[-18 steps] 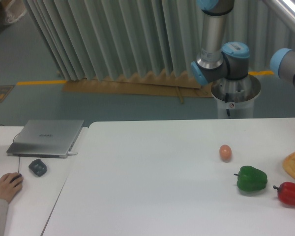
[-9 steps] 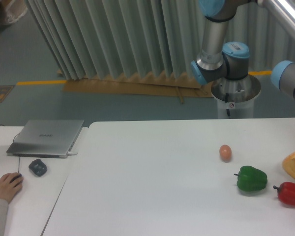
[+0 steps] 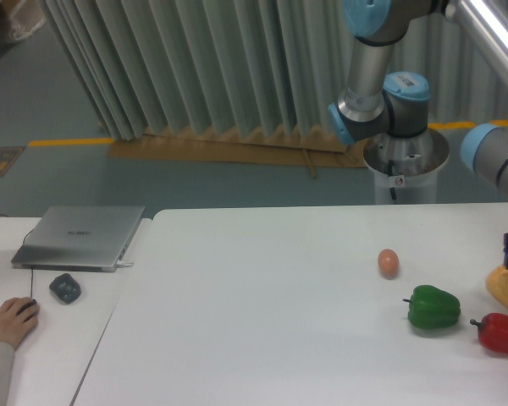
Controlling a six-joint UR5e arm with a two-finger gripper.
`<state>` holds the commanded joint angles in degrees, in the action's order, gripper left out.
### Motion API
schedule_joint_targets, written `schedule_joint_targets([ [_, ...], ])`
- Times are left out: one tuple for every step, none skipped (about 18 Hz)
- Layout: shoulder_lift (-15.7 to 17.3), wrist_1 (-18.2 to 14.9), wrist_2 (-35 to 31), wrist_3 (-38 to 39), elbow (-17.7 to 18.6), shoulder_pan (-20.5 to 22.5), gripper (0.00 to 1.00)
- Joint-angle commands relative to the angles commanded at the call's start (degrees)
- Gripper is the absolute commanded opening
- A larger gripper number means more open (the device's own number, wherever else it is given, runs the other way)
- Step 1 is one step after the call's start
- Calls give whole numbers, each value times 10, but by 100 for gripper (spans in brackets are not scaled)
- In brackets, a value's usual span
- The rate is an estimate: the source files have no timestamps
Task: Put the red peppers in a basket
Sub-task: 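Lower the gripper onto the red bell pepper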
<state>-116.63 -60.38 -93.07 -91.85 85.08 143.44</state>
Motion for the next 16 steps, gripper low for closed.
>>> schedule_joint_targets([
  [0,0,-8,2,3,-5,100],
  [-1,0,-11,4,4,-9,100],
  [-2,0,-12,4,7,-10,100],
  [-4,0,-13,4,11,-12,100],
  [-5,0,-18,3,14,-15,100],
  [-4,0,-32,0,20,-15,100],
  [-4,-2,-47,-5,23,-15,100],
  [-3,-3,-59,-5,25,-18,100],
  [-3,-4,-63,-6,26,-19,100],
  [-4,-4,-64,-6,27,-19,100],
  [-6,-4,-65,-5,28,-21,100],
  [-10,-4,-66,-4,28,-26,100],
  [-11,-4,-66,-5,28,-26,100],
  [-11,-4,-66,-3,28,-26,100],
  [-11,-4,-66,-3,28,-26,100],
  [-11,-4,-66,-4,28,-26,100],
])
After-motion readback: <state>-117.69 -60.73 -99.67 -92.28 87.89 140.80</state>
